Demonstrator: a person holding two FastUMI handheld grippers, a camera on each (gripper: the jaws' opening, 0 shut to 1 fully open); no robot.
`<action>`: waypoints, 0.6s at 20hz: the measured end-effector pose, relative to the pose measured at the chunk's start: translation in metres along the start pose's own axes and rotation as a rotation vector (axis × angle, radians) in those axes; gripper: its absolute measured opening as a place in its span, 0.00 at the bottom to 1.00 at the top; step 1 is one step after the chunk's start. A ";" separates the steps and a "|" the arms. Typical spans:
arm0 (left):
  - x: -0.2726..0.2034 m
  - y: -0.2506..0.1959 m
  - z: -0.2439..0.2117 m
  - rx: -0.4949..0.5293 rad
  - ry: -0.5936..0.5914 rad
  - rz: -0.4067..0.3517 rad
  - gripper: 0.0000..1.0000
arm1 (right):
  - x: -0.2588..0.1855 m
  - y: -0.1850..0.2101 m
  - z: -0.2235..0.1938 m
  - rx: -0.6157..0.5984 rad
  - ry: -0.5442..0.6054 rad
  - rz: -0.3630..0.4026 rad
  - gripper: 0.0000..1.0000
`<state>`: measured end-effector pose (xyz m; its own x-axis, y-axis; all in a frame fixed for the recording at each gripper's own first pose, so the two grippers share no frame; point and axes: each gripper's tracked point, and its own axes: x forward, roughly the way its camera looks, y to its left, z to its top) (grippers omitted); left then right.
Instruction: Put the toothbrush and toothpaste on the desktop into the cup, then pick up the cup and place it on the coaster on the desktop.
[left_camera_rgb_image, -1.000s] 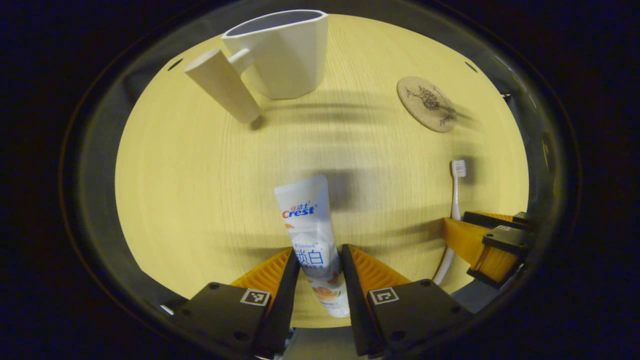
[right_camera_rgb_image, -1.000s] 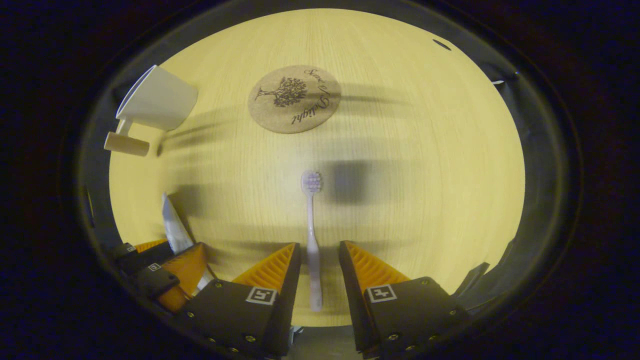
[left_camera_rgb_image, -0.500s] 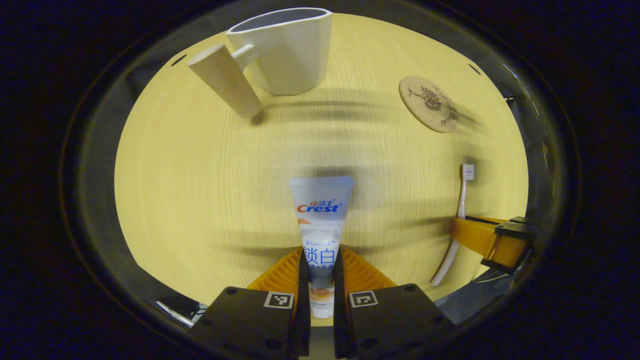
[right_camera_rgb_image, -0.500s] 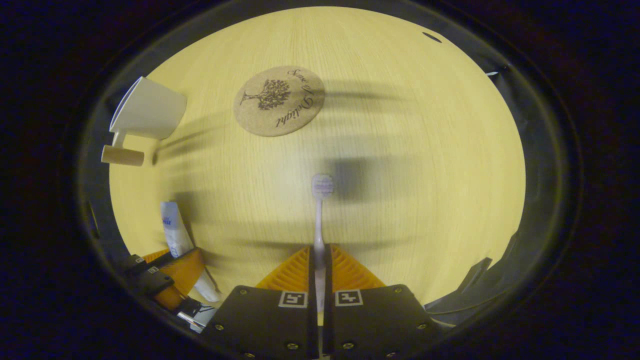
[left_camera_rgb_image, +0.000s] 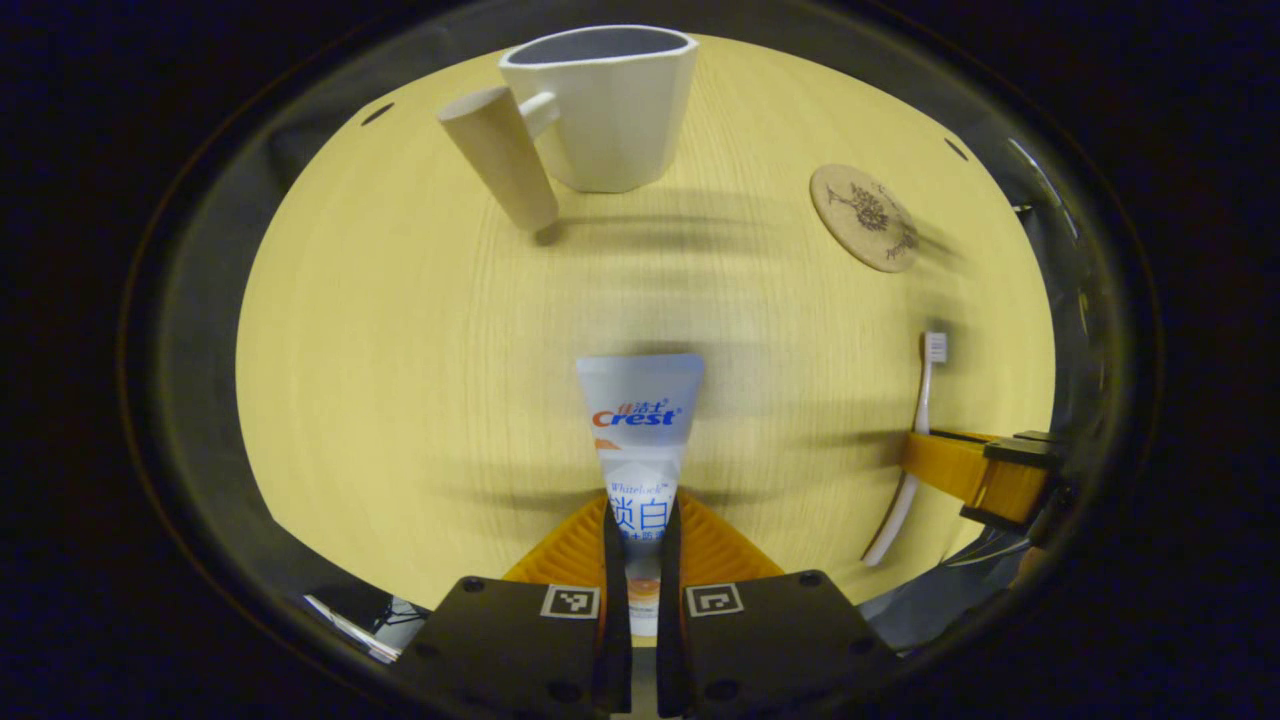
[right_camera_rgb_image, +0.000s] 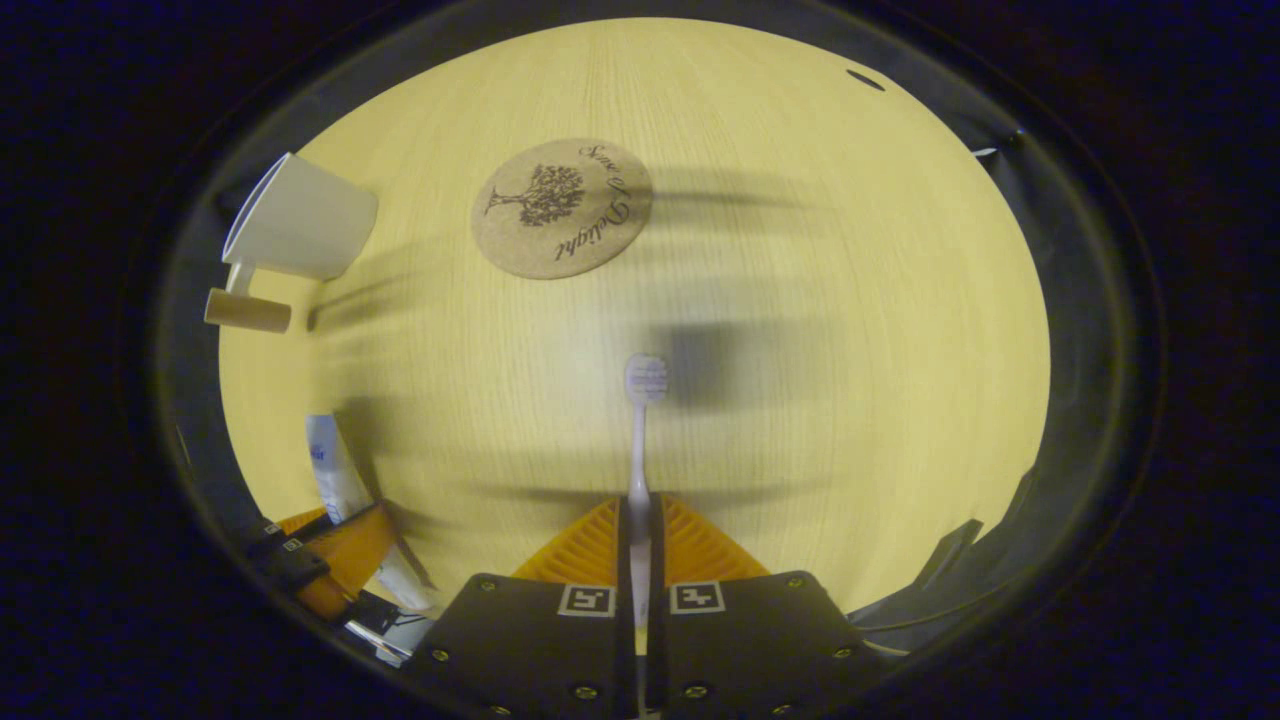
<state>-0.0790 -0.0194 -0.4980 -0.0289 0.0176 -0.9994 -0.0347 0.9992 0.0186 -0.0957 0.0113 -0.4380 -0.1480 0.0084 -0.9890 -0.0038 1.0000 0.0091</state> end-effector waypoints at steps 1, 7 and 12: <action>-0.008 0.000 0.000 0.002 -0.014 -0.002 0.17 | 0.000 0.000 0.001 -0.002 -0.001 0.000 0.05; -0.078 0.002 0.030 0.002 -0.133 -0.046 0.19 | -0.001 0.000 0.002 -0.008 -0.012 0.003 0.05; -0.144 0.008 0.095 0.018 -0.264 -0.064 0.19 | 0.000 0.000 0.002 -0.010 -0.018 0.000 0.05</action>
<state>0.0198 -0.0104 -0.3568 0.2346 -0.0395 -0.9713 -0.0103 0.9990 -0.0431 -0.0932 0.0110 -0.4384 -0.1297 0.0087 -0.9915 -0.0134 0.9999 0.0106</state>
